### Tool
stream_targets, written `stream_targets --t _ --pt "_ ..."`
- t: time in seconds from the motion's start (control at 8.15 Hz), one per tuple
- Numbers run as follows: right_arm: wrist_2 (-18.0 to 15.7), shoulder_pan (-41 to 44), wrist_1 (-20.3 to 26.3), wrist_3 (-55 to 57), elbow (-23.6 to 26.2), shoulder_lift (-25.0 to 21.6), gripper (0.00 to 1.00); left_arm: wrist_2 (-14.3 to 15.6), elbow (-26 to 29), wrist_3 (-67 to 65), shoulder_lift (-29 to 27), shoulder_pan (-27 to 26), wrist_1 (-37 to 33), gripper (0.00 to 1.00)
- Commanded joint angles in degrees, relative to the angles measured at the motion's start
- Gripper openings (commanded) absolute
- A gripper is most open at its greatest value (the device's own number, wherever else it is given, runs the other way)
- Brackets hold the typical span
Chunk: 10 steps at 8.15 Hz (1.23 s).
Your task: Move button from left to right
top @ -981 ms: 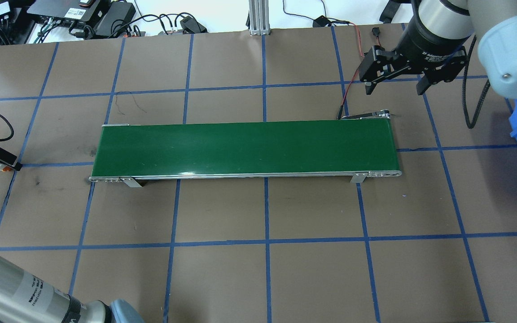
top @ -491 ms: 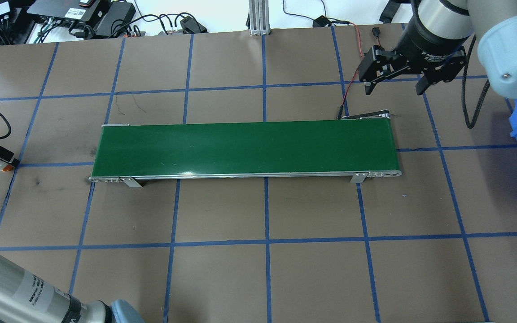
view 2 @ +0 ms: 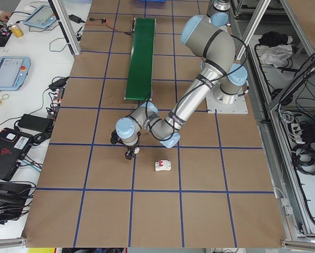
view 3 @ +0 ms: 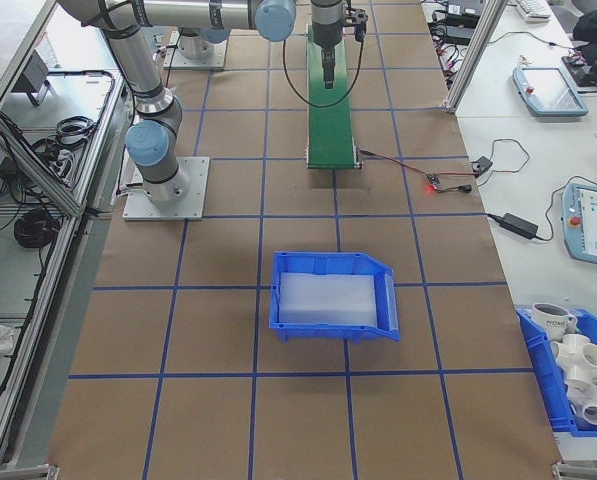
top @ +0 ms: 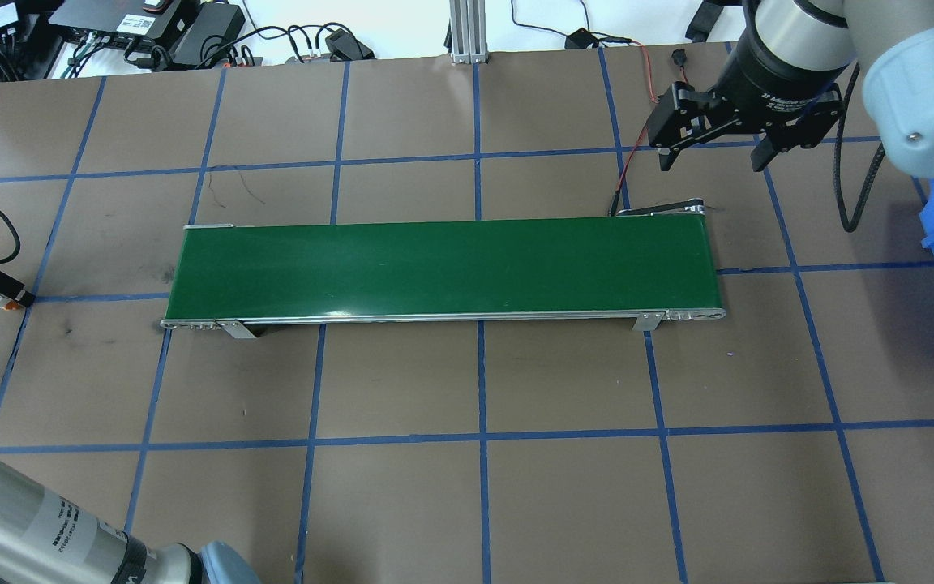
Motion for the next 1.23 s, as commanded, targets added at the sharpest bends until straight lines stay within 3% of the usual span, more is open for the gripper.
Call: stream_targets --t 0.0,0.86,1.1 --pt "-0.12 0.0 -0.01 -0.09 0.0 0.01 1.0 0.48 -0.07 2.31 0.05 0.06 -0.05 1.0" --pt "0.06 0.0 -0.18 -0.09 0.0 -0.08 1.0 -0.05 0.02 12.77 0.23 0.06 1.0 0.98" --pt "0.06 0.0 -0.18 -0.09 0.0 -0.08 1.0 0.04 -0.07 13.03 0.14 0.06 1.7 0.75"
